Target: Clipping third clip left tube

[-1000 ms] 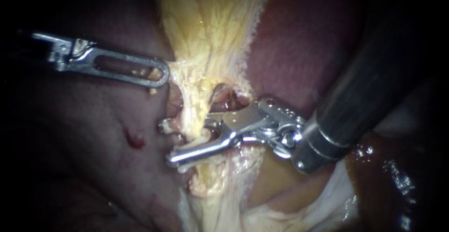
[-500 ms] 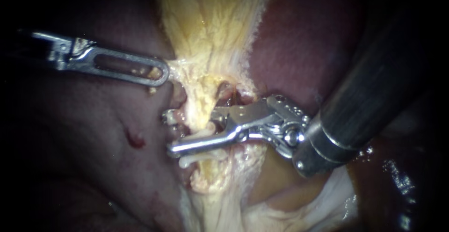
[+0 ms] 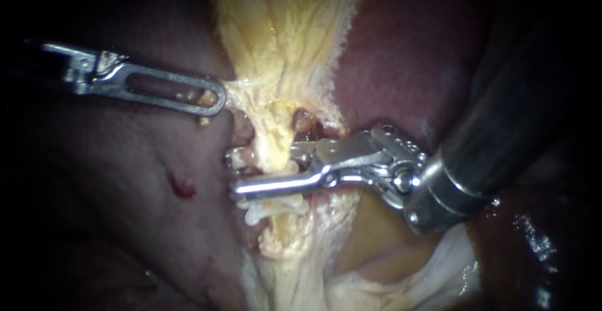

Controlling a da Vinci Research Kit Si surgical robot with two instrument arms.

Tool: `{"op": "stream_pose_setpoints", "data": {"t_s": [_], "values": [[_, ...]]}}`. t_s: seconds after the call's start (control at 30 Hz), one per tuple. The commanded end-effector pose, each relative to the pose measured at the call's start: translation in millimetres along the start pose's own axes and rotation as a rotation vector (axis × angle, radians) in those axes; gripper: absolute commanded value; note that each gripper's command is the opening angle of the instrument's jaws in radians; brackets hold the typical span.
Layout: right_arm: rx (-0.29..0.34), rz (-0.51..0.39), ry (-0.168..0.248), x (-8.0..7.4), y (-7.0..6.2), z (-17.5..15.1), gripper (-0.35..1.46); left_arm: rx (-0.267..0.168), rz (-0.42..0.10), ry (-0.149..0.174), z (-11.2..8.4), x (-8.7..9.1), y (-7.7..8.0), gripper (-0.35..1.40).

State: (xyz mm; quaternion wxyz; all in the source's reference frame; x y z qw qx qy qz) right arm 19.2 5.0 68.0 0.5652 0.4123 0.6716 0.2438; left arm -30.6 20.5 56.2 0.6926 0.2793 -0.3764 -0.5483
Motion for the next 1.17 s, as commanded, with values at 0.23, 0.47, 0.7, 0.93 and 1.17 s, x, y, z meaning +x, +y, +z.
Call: {"op": "stream_pose_setpoints", "data": {"t_s": [0.23, 0.47, 0.7, 0.93, 1.17], "values": [[-0.015, 0.000, 0.002, -0.1, 0.3, -0.6, -0.11, 0.000, 0.001, -0.001, 0.1, 0.0, 0.0, -0.35], [-0.029, 0.003, 0.006, -0.3, 0.2, -0.9, -0.35, 0.000, 0.001, -0.001, 0.1, 0.0, 0.1, -0.35], [0.104, -0.018, -0.061, -0.6, 0.3, -1.0, -0.35, 0.000, 0.001, -0.001, 0.1, 0.0, 0.1, -0.35], [0.099, -0.021, -0.068, -0.6, 0.4, -1.0, -0.35, 0.000, 0.001, 0.000, 0.0, 0.0, 0.1, -0.35], [0.099, -0.021, -0.067, -0.6, 0.5, -1.1, -0.35, 0.000, 0.001, 0.000, 0.0, 0.0, 0.1, -0.35]]}}
